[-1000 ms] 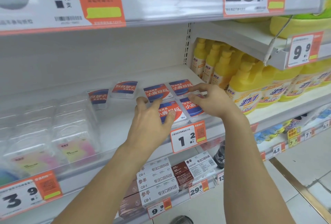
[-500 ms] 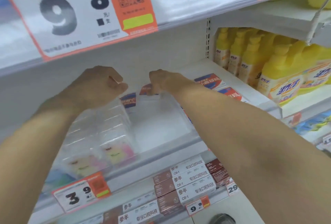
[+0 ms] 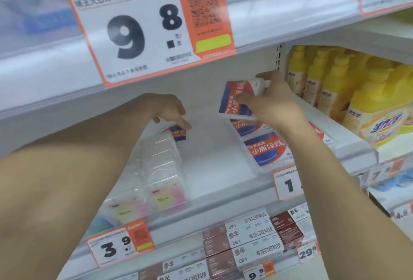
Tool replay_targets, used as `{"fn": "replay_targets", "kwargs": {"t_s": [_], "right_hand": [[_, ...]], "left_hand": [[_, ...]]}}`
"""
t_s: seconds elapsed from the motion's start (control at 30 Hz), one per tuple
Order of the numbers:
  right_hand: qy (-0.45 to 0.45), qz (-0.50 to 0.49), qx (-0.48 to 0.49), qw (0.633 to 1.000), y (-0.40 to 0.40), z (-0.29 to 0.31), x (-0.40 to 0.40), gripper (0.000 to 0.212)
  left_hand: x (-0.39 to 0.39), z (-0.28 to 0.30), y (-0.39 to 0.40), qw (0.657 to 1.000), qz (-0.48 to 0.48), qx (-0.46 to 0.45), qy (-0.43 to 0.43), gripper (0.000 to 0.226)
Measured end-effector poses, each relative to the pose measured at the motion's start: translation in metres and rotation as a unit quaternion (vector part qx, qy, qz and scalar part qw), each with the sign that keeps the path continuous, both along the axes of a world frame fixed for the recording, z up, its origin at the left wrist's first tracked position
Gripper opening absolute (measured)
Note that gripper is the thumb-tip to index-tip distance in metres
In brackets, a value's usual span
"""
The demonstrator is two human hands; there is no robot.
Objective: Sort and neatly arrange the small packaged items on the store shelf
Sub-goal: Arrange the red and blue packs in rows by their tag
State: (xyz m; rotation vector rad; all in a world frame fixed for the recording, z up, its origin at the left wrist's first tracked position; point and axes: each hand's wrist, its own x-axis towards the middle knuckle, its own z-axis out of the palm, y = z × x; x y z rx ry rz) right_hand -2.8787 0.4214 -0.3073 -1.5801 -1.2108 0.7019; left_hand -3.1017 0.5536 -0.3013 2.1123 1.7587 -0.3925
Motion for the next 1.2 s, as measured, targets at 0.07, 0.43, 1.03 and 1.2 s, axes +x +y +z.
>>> {"fn": "replay_targets", "kwargs": {"t_s": [0.07,0.43,1.03,1.2], "right_hand": [[0.029,0.003,-0.004,1.000,-0.013,-0.006,0.004,0.054],[0.143,-0.054,0.007,0.988,-0.022,-0.019,0.051,0.054],[-0.116,-0.088,-0.042,0.988,-0.057,-0.023,0.101,0.049],[-0.190,-0.031,-0.102,0.976,-0.058,-0.029,0.116,0.055]], "left_hand": [[-0.001,-0.005,0.009,1.000,0.001,-0.014,0.013,0.071],[0.001,0.022,0.008,0.993,-0.050,0.100,0.027,0.032],[0.114,-0.047,-0.192,0.839,0.143,0.230,-0.472,0.022],[0.113,-0.063,-0.203,0.905,0.090,0.298,-0.290,0.061]]}}
